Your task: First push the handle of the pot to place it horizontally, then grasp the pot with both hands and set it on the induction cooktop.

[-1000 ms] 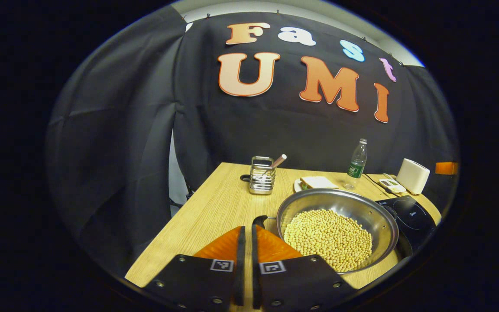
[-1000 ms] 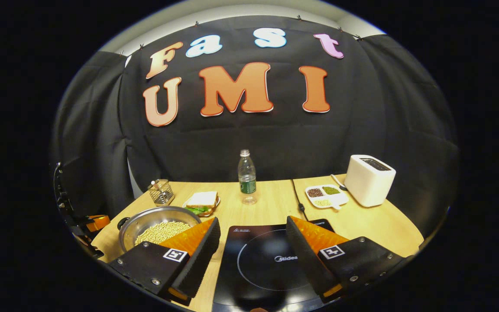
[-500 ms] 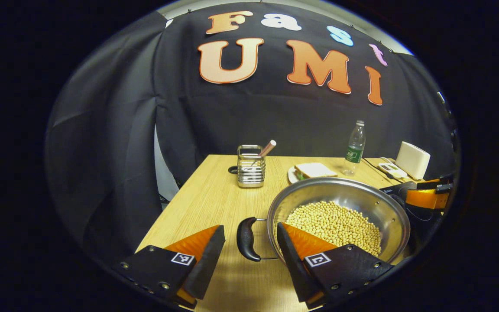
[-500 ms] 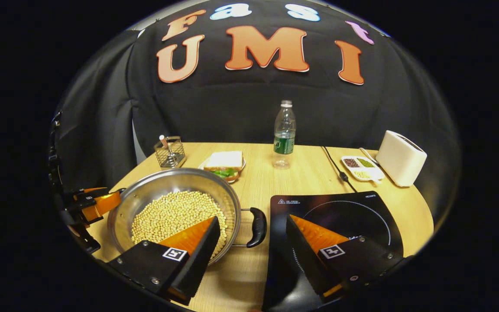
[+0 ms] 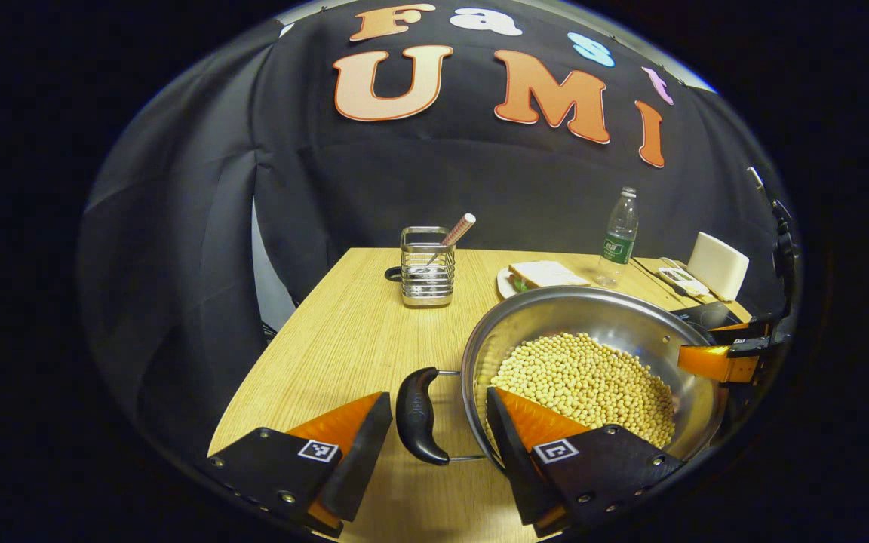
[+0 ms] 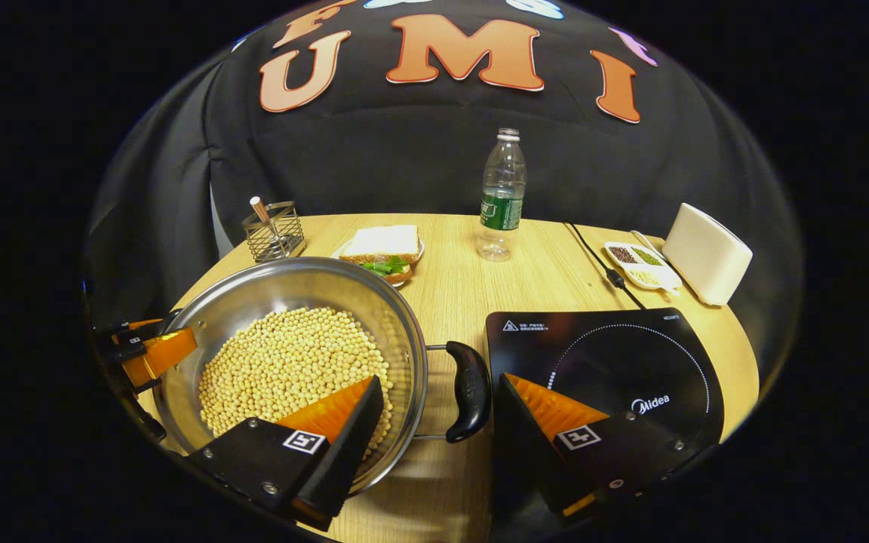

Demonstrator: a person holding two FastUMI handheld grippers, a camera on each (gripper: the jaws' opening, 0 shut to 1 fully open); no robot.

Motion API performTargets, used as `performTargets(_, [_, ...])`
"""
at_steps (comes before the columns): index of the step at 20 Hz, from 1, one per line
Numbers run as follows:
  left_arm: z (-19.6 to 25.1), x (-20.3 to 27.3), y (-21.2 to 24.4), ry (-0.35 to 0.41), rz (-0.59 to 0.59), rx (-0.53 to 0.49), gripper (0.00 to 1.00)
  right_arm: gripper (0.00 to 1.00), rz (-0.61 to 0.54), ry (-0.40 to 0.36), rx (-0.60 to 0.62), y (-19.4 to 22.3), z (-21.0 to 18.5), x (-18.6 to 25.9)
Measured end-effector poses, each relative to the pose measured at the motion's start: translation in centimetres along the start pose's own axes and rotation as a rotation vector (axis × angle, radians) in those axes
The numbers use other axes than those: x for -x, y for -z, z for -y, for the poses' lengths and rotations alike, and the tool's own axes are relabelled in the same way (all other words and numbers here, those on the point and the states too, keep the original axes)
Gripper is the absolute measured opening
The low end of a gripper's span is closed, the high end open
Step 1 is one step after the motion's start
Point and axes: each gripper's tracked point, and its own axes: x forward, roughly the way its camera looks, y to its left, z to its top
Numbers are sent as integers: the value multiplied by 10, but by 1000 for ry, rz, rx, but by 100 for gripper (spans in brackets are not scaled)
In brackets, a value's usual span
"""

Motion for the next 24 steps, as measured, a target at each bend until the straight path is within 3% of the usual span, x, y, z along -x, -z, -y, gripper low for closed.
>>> performTargets(2, [4,-2,-1,22,3,30,76,95,5,0,-2,-3,0,-5])
performTargets(3, [4,-3,0,20,-6,26,65,92,-6,14,7,1,3,-8])
performTargets(6, [4,-2,7,9,-32,60,60,66,1,22,4,-1,5,-6])
performTargets(10, [0,12,5,-49,-28,101,51,50,12,-15,-24,-4,1,-8])
performTargets(18, [0,52,-20,-103,10,107,48,49,62,-73,-35,-28,0,23])
performTargets(23, [22,69,-40,-101,23,81,48,49,78,-77,-53,-38,22,44])
performTargets(24, [28,71,-42,-97,24,82,47,44,83,-75,-56,-40,28,47])
